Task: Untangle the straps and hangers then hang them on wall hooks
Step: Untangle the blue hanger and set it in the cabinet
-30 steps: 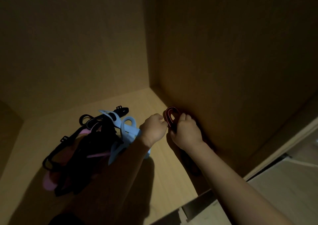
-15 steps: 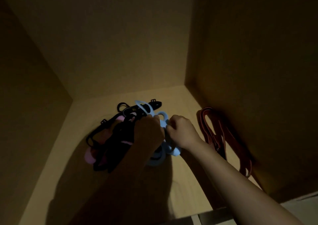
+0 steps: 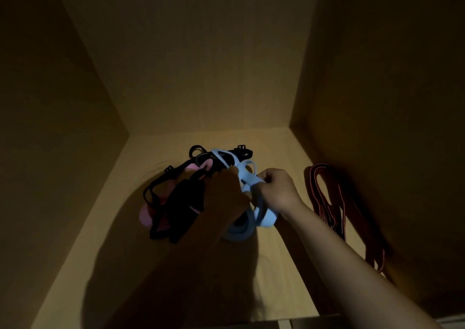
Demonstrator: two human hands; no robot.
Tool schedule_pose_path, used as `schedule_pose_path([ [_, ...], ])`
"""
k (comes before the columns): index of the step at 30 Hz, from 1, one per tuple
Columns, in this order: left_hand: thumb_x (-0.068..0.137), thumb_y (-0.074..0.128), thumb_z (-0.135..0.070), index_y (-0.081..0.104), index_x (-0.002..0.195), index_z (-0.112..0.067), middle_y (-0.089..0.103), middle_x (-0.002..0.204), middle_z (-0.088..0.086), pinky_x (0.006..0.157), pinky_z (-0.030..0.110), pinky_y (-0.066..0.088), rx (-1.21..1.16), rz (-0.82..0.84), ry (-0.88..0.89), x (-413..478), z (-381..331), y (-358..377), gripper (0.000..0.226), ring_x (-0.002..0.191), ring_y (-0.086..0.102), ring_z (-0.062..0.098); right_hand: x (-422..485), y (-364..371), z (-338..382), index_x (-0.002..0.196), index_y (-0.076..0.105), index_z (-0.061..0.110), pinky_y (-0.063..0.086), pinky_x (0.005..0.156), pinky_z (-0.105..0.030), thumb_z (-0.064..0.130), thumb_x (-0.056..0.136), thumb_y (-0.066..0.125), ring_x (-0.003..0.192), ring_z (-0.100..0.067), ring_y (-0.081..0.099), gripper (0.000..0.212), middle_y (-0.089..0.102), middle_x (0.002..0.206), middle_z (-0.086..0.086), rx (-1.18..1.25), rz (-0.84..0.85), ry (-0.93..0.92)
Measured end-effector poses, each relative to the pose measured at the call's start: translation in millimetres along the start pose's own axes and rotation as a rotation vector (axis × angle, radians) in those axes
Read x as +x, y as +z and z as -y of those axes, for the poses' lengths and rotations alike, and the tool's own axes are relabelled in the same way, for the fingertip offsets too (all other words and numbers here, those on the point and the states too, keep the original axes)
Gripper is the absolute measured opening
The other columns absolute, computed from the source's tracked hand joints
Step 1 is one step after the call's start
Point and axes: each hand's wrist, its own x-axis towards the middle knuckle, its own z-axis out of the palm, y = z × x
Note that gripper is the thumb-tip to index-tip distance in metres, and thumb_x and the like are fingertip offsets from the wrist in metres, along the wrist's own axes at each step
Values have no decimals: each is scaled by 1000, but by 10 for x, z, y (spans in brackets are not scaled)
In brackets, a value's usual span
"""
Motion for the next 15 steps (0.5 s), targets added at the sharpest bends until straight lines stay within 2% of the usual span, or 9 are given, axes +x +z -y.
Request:
schedule_pose_path([
  [2, 76, 62, -35, 49, 102, -9, 57, 85, 5, 64, 26, 38, -163, -118, -35, 48, 32, 19, 39, 82, 59, 23, -54, -60, 80, 79, 65, 2, 43, 55, -30, 1, 80, 53, 62, -21, 55, 12, 60, 69, -10, 193, -15, -18],
  [4, 71, 63, -42, 48, 98, -9, 57, 78, 5, 57, 26, 37, -278, -105, -49, 87, 38, 7, 45, 70, 57, 22, -105, -137, 182, 73, 66, 6, 43, 56, -28, -1, 81, 51, 61, -18, 54, 18, 60, 69, -8, 307, -5, -36],
  [7, 66, 63, -50, 55, 98, -10, 62, 84, 7, 59, 31, 46, -383, -63, -23, 142, 29, -57, 52, 72, 60, 24, -139, -254, 275, 67, 64, 14, 45, 60, -28, 0, 84, 48, 65, -16, 55, 27, 61, 70, -5, 367, 9, -55],
  [9, 67, 71, -41, 57, 88, -12, 58, 81, 0, 57, 19, 42, -464, -77, -33, 171, 26, -112, 39, 67, 54, 12, -146, -312, 290, 67, 63, 14, 44, 61, -30, -1, 84, 47, 65, -19, 53, 28, 59, 69, -7, 431, -9, -44],
  [11, 71, 70, -31, 46, 70, -19, 45, 66, -6, 49, 13, 32, -655, -45, -61, 183, 19, -195, 26, 53, 44, 1, -150, -337, 294, 65, 61, 13, 43, 63, -30, -2, 83, 46, 66, -20, 51, 28, 56, 68, -7, 504, -50, -38],
  [13, 77, 61, -26, 46, 69, -16, 44, 61, -3, 48, 18, 33, -848, -40, -136, 207, 35, -261, 20, 52, 45, 7, -167, -341, 301, 64, 59, 12, 44, 57, -24, -3, 84, 45, 64, -16, 51, 29, 56, 68, -4, 566, -101, -51],
  [15, 84, 53, -20, 54, 84, -7, 56, 71, 3, 58, 26, 44, -904, -71, -296, 236, 59, -333, 13, 66, 56, 18, -179, -351, 303, 65, 59, 13, 44, 52, -18, -2, 85, 45, 62, -12, 52, 28, 57, 69, -2, 599, -158, -71],
])
